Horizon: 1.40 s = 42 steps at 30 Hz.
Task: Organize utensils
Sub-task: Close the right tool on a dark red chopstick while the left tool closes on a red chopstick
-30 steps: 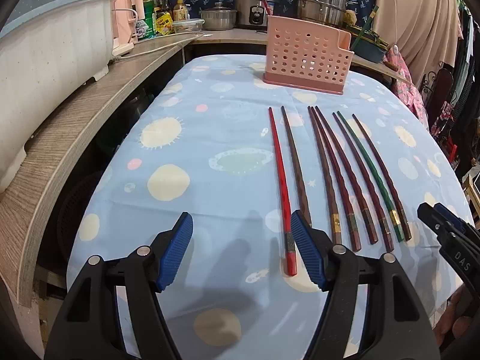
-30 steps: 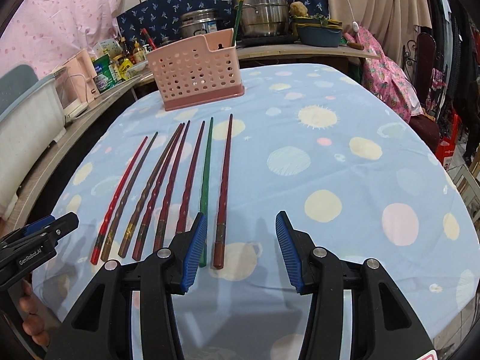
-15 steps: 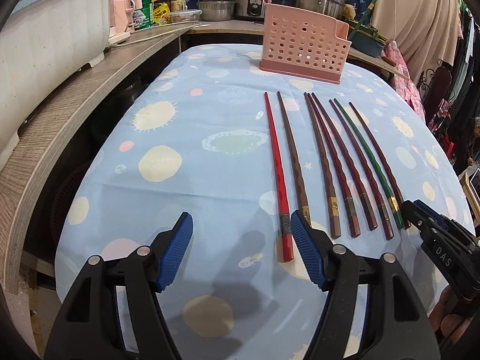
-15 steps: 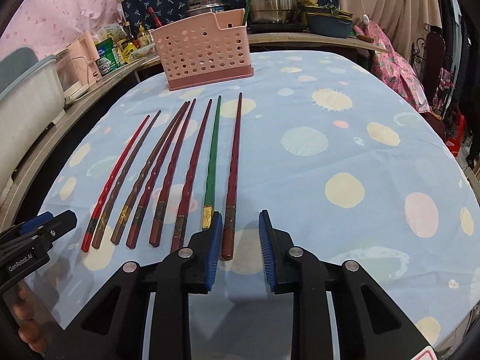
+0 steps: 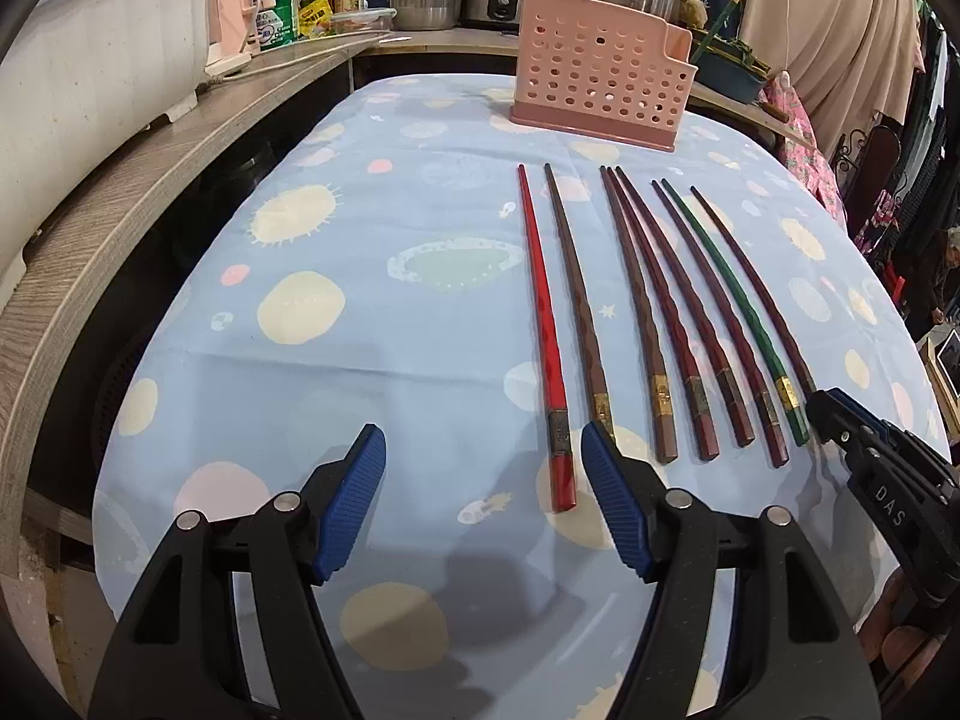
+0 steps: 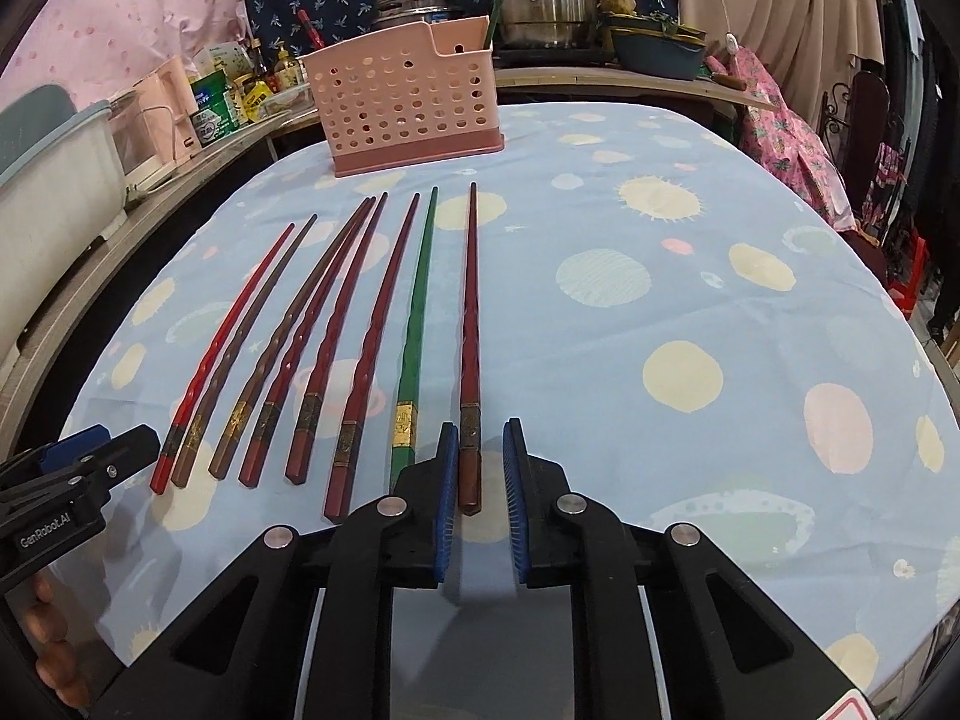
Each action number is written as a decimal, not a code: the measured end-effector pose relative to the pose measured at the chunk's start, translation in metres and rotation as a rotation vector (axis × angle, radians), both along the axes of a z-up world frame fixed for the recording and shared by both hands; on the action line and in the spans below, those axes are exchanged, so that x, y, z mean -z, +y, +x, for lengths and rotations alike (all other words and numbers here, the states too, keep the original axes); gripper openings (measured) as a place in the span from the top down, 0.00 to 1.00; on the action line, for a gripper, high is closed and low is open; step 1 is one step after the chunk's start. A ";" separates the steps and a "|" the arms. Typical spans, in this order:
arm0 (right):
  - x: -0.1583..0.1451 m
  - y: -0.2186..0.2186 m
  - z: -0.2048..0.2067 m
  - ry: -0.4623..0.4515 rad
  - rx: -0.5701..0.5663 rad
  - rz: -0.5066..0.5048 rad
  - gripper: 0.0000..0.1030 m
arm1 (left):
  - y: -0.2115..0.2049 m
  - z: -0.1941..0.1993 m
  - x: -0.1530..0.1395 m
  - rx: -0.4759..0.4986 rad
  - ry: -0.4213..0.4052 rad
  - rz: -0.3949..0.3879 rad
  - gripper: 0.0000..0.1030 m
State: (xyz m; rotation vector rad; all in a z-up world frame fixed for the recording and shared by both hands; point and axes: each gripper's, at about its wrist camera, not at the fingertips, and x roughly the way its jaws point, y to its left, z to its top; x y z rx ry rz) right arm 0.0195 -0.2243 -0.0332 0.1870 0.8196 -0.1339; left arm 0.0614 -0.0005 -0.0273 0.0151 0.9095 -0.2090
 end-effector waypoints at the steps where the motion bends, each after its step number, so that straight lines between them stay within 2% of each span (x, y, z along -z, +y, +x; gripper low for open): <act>1: 0.000 -0.001 0.000 0.000 0.002 0.003 0.90 | 0.000 0.000 0.001 0.001 0.004 -0.004 0.38; 3: 0.000 -0.003 -0.001 -0.001 0.005 0.009 0.93 | 0.000 0.000 0.002 0.001 0.009 -0.009 0.38; 13: 0.001 -0.004 -0.001 -0.002 0.003 0.015 0.93 | -0.005 0.003 0.009 -0.005 0.006 0.020 0.38; 18: 0.001 -0.004 -0.002 -0.004 0.001 0.011 0.93 | -0.007 0.003 0.009 -0.013 -0.004 0.049 0.42; 34: 0.001 -0.004 -0.003 -0.006 -0.006 0.011 0.93 | -0.007 0.006 0.006 -0.010 0.015 0.054 0.89; 42: -0.003 -0.006 -0.005 -0.002 -0.012 0.023 0.93 | -0.002 0.011 0.003 -0.008 0.048 0.021 0.93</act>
